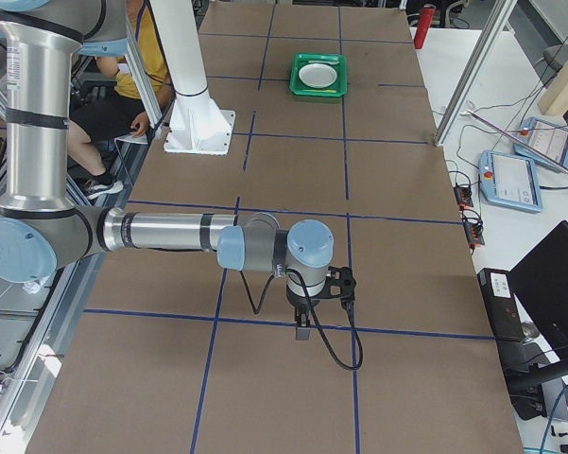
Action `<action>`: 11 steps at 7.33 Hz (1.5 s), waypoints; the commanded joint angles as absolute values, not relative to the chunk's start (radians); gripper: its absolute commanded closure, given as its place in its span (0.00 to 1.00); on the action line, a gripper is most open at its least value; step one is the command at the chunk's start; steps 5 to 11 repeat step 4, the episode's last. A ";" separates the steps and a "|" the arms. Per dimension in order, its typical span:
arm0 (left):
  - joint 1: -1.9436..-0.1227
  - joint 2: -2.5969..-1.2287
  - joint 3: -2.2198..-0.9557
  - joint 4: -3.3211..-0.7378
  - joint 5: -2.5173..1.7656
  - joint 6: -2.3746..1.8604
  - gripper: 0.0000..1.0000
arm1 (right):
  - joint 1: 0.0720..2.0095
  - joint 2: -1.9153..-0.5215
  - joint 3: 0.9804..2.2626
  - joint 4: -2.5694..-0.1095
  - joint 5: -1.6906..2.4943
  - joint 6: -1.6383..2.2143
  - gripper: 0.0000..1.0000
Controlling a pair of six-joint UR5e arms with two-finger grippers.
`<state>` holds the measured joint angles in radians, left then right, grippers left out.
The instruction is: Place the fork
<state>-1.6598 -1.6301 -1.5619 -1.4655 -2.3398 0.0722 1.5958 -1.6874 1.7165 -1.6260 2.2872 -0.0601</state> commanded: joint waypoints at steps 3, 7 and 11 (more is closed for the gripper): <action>-1.658 -1.632 -1.562 -1.466 -2.339 0.080 0.00 | 1.595 -1.687 1.717 -1.626 2.287 -0.060 0.00; -1.658 -1.632 -1.563 -1.465 -2.339 0.081 0.00 | 1.595 -1.687 1.717 -1.626 2.287 -0.060 0.00; -1.658 -1.632 -1.563 -1.465 -2.339 0.081 0.00 | 1.595 -1.687 1.717 -1.626 2.287 -0.060 0.00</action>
